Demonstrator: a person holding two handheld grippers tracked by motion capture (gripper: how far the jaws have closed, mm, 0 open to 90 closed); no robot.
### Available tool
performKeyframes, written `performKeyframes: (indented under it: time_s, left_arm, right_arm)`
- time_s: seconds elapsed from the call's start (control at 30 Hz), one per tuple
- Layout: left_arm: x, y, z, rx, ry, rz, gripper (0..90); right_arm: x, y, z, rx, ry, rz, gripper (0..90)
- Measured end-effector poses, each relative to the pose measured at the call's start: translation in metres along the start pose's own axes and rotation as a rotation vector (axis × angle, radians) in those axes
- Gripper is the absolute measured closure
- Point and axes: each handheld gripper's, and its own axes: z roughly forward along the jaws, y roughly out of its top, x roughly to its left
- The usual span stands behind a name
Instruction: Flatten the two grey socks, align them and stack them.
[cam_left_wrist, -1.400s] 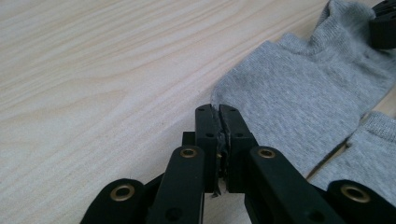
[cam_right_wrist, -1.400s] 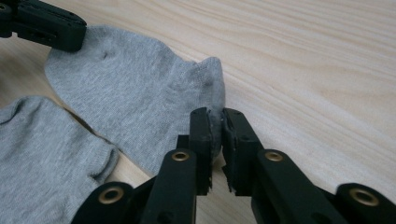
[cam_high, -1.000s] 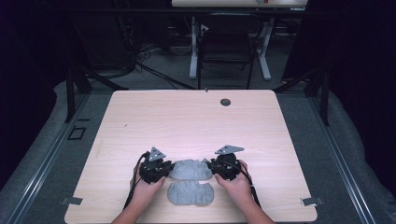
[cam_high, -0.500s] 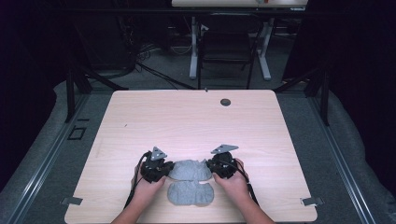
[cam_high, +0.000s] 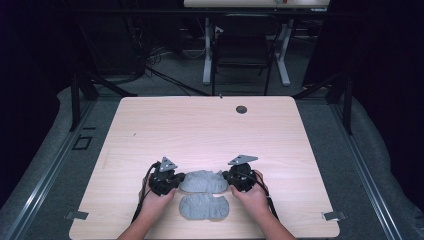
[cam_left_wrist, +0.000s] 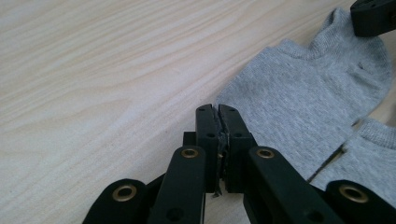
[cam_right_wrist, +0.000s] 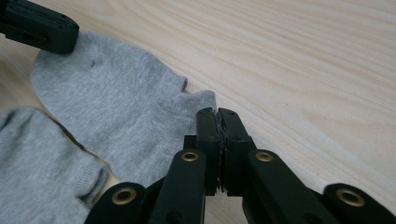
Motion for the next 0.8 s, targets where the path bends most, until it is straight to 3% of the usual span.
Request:
performKeyframes:
  time_s: [0.23, 0.8]
  left_arm:
    - [-0.003, 0.003, -0.012, -0.028, -0.012, 0.018, 88.2]
    - [-0.014, 0.004, -0.038, -0.074, -0.041, 0.046, 88.1]
  right_arm:
    - [0.007, 0.006, -0.012, -0.041, 0.011, -0.034, 88.0]
    - [0.014, 0.007, -0.037, -0.078, 0.025, -0.064, 87.9]
